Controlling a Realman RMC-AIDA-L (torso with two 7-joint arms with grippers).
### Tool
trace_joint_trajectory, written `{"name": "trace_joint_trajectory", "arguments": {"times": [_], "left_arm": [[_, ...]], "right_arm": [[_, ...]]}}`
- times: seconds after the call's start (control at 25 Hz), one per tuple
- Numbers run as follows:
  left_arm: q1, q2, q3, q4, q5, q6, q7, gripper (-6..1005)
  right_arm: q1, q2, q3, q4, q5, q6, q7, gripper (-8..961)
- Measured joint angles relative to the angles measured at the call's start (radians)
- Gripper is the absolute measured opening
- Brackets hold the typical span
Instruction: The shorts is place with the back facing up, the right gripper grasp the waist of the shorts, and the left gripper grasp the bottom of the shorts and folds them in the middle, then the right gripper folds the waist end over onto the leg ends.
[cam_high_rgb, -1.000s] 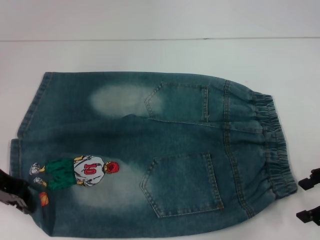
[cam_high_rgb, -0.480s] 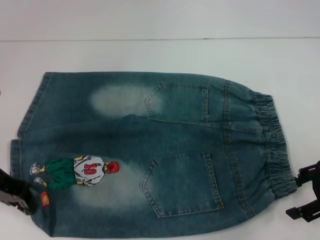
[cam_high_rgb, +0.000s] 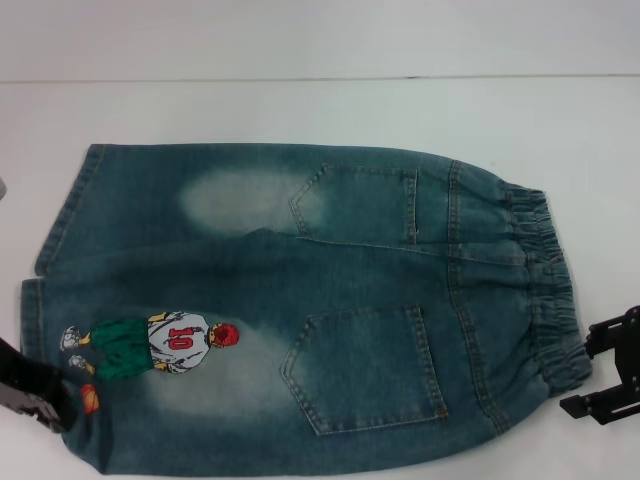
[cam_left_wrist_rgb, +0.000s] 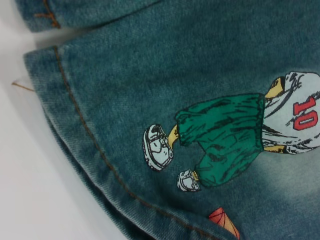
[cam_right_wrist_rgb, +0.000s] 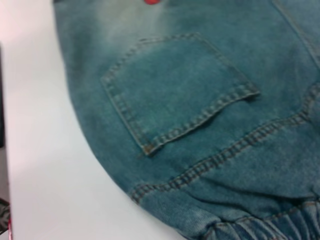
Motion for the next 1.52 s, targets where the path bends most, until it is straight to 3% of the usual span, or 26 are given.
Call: {"name": "trace_joint_trajectory", "arguments": {"times": [0.28,0.52,0.84,1.2,1.4,1.52], "left_arm": [[-0.003,0.000,0.000,0.000,0.000,-0.006,0.000,82],[-0.003,0.002,0.000,-0.001,0.000,-0.015,0.000,81],[-0.007,-0.001,-0.001,-0.001,0.000,-0.021,0.000,81],[-0.014,0.014,-0.047,0.008,-0.004,-0.041,0.013,81],[-0.044,0.023,-0.077,0.023,-0.014,-0.055,0.025,82],[-0.063,0.030,-0.090,0.046,-0.015,-0.068,0.025,82]], "right_arm": [[-0.010,-0.011,0.015,0.021,0.006,-0.009,-0.036,695],[-0.019,-0.010,0.027,0.028,0.032,-0.004,-0.074,459],[-0.030,-0.001,0.031,0.017,0.034,0.011,-0.081,47],[-0.083,-0.007,0.119,-0.111,0.100,-0.108,-0.084,44],[-0.085,-0.040,0.206,-0.120,0.196,-0.157,-0.046,49],[-0.079,-0.048,0.240,-0.114,0.241,-0.155,0.000,54]]}}
